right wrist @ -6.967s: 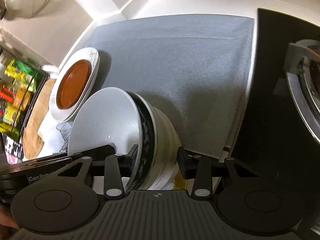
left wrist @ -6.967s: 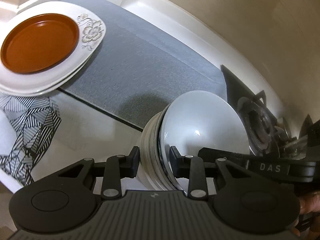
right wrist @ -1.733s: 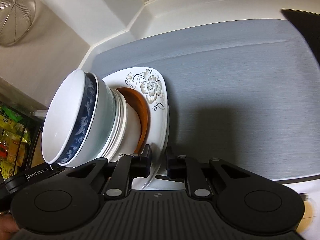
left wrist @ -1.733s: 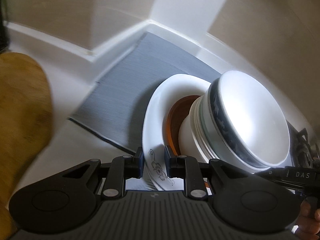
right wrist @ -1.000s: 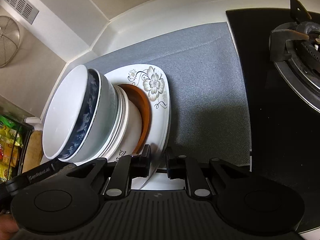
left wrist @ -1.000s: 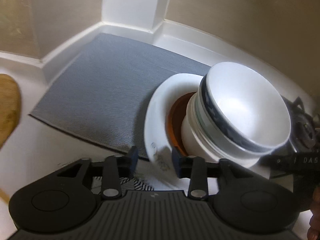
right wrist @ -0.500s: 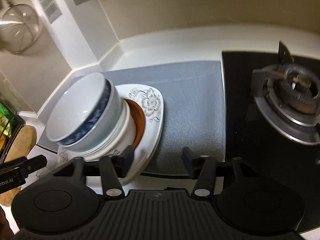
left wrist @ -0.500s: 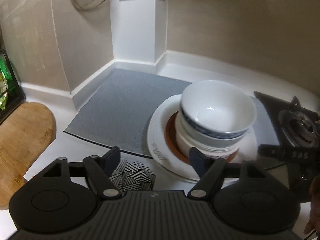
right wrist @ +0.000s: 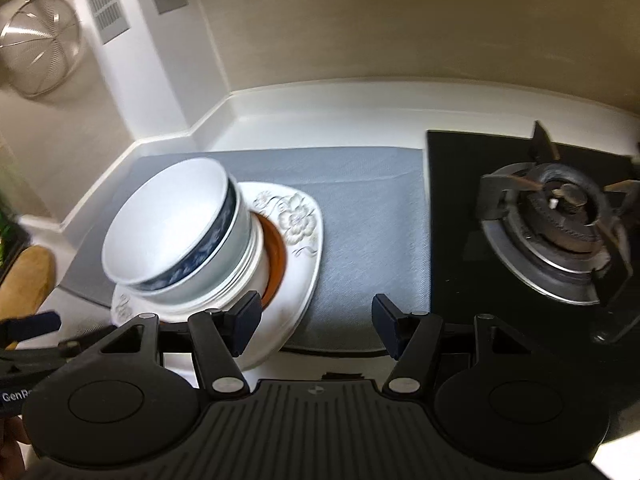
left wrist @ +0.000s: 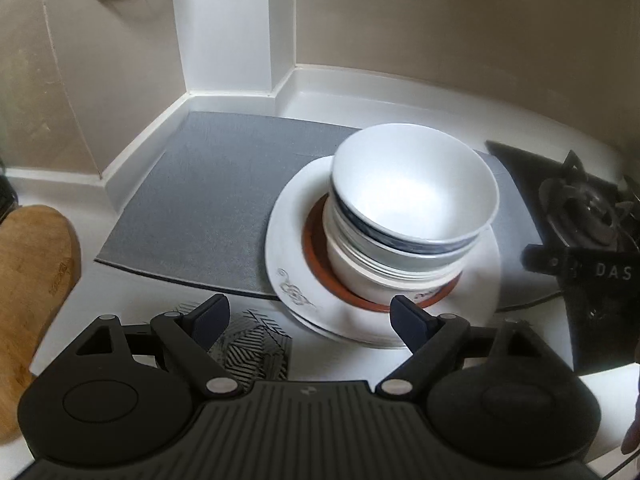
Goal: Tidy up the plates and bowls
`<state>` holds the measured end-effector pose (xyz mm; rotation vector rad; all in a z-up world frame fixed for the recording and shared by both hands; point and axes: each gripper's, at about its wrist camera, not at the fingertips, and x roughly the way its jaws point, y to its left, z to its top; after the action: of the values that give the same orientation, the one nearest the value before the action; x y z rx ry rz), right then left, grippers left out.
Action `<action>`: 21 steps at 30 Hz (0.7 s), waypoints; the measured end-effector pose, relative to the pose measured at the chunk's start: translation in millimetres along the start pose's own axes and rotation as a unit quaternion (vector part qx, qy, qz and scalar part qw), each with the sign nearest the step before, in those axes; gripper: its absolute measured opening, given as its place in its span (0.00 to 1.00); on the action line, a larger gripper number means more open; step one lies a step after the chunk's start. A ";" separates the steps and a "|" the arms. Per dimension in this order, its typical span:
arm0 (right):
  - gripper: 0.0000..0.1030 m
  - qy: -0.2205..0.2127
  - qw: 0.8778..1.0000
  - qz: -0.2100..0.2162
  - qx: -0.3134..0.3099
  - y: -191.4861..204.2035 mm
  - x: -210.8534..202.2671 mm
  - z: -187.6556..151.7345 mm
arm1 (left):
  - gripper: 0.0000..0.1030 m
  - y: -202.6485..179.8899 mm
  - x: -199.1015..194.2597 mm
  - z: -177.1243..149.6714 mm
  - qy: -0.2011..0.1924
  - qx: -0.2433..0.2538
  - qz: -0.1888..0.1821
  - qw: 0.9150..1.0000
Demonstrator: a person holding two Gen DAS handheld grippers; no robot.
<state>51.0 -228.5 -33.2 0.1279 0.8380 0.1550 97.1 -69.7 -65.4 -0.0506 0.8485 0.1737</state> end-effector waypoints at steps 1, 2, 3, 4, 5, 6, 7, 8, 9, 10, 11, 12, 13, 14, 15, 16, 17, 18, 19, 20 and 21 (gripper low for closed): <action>0.62 0.002 1.000 -0.005 0.005 3.2 -0.9 0.7 | 0.89 4.6 1.3 0.9 -0.003 0.004 -0.004 1.000; 0.62 0.002 1.000 -0.007 0.005 7.6 -2.0 0.8 | 0.95 7.8 2.3 2.2 -0.003 0.006 -0.008 1.000; 0.62 0.002 1.000 -0.010 0.002 12.8 -2.5 0.9 | 1.00 10.3 2.6 3.1 -0.003 0.007 -0.012 1.000; 0.62 0.002 1.000 -0.014 -0.002 18.2 -3.2 1.0 | 1.00 12.5 2.7 3.3 -0.004 0.010 -0.016 1.000; 0.62 0.000 1.000 -0.017 -0.003 23.7 -5.0 0.8 | 1.00 14.0 2.3 3.7 -0.006 0.015 -0.021 1.000; 0.62 -0.005 1.000 -0.017 -0.003 28.0 -7.0 0.0 | 1.00 16.7 2.4 3.7 -0.008 0.020 -0.027 0.999; 0.62 -0.008 1.000 -0.019 -0.004 32.3 -8.3 -1.1 | 1.00 18.8 2.4 4.4 -0.008 0.022 -0.032 0.999; 0.62 -0.009 1.000 -0.022 -0.006 36.7 -9.8 -2.4 | 1.00 21.3 2.3 4.9 -0.007 0.023 -0.036 0.999; 0.62 -0.009 1.000 -0.026 -0.008 40.5 -11.3 -3.8 | 1.00 23.9 1.9 5.4 -0.008 0.025 -0.038 0.999; 0.62 -0.010 1.000 -0.027 -0.008 43.7 -13.0 -5.3 | 1.00 26.3 1.3 6.2 -0.009 0.027 -0.040 0.999; 0.62 -0.011 1.000 -0.028 -0.008 46.4 -14.7 -7.0 | 1.00 28.5 1.0 6.8 -0.009 0.029 -0.042 0.999; 0.62 -0.010 0.999 -0.030 -0.006 49.0 -16.3 -8.5 | 1.00 30.8 0.7 7.1 -0.008 0.032 -0.044 0.999; 0.62 -0.010 0.999 -0.033 -0.004 51.5 -18.2 -10.1 | 1.00 33.1 0.7 7.6 -0.006 0.033 -0.046 0.998; 0.62 -0.010 0.999 -0.034 -0.001 54.2 -20.2 -11.8 | 1.00 35.3 0.5 7.8 -0.003 0.032 -0.048 0.998; 0.62 -0.010 0.999 -0.035 0.001 56.2 -21.6 -13.1 | 1.00 37.9 0.0 9.2 -0.001 0.032 -0.051 0.998; 0.62 -0.010 0.999 -0.036 0.004 58.3 -23.2 -14.1 | 1.00 39.2 -0.6 11.7 0.001 0.033 -0.053 0.998; 0.62 -0.010 0.999 -0.037 0.005 60.7 -24.3 -14.6 | 1.00 40.3 -1.3 14.2 0.002 0.035 -0.054 0.998; 0.62 -0.009 0.999 -0.037 0.007 62.7 -25.3 -14.6 | 1.00 40.8 -2.9 17.4 0.003 0.038 -0.057 0.998; 0.62 -0.009 0.999 -0.037 0.008 64.5 -26.2 -14.1 | 1.00 41.4 -3.6 21.4 0.006 0.040 -0.060 0.997; 0.62 -0.009 0.999 -0.037 0.009 66.6 -27.1 -13.3 | 1.00 41.6 -4.1 24.8 0.008 0.041 -0.064 0.997; 0.62 -0.008 0.999 -0.037 0.009 69.0 -27.9 -12.2 | 1.00 42.4 -5.3 28.7 0.009 0.040 -0.069 0.997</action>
<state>17.6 -165.4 -9.0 0.1151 0.8267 0.0767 107.7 -25.4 -41.4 -0.0360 0.8667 0.0091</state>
